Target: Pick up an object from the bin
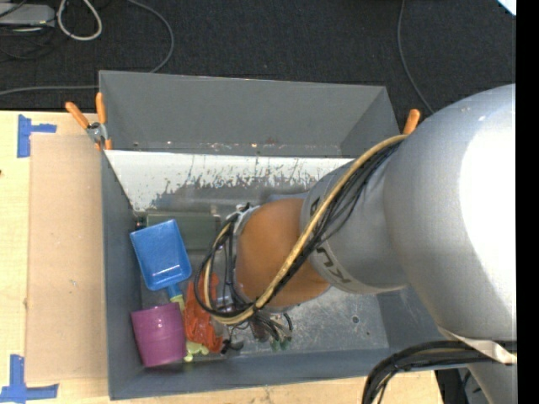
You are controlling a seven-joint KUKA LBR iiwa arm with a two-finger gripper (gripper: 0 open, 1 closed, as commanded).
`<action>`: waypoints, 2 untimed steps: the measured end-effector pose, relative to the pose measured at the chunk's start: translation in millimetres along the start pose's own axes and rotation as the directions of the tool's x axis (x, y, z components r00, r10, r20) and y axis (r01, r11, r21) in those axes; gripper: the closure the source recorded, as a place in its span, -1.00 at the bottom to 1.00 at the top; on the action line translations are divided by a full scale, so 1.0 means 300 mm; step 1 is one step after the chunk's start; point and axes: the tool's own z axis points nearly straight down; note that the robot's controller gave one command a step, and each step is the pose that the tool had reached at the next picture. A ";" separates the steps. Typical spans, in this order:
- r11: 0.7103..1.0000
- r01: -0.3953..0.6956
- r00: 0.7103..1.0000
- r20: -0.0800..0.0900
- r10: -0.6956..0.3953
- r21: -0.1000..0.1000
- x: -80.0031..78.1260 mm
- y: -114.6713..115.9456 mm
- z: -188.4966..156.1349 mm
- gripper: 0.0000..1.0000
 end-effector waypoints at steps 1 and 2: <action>1.000 -0.001 1.000 0.000 0.001 0.000 0.000 0.000 0.000 1.00; 1.000 -0.002 1.000 -0.004 0.002 0.000 0.004 -0.001 -0.039 1.00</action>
Offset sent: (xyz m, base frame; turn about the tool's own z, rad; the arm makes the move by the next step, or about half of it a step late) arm 0.0001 -0.0001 0.0285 0.0004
